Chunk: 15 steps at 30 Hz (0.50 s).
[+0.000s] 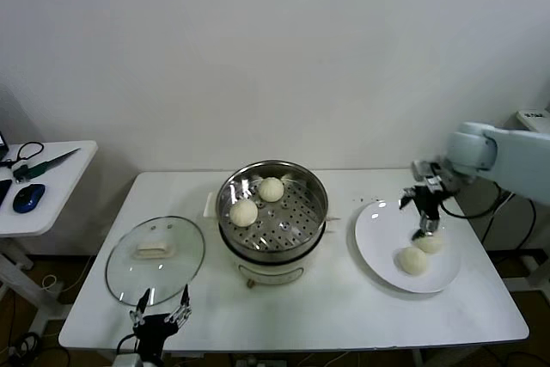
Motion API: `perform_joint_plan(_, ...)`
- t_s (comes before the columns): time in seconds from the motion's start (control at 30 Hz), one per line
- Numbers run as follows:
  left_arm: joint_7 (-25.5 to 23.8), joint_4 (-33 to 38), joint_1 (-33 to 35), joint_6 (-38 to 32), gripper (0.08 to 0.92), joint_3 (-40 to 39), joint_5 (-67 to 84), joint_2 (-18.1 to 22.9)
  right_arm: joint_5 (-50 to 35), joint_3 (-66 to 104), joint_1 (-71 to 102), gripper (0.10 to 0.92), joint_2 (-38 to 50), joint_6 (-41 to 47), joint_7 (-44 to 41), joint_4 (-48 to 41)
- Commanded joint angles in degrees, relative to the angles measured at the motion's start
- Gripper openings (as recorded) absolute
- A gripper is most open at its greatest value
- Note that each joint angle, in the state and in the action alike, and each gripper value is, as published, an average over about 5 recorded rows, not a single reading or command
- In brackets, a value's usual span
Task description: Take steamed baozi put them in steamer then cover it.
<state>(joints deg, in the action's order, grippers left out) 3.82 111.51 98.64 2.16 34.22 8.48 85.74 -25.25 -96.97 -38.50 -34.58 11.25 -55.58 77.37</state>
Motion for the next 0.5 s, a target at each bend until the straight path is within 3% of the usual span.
perform_joint_plan(0.03, -0.01, -0.06, 0.06, 0.03, 0.823, 0.01, -0.09, 0.05, 10.54, 14.37, 18.97, 0.823, 7.07, 0.59, 1.19, -2.18)
perform_joint_plan(0.5, 0.21, -0.38, 0.99, -0.62, 0.823, 0.22, 0.00, 0.10, 12.01, 21.44, 26.83, 0.823, -0.31, 2.86, 4.87, -7.40)
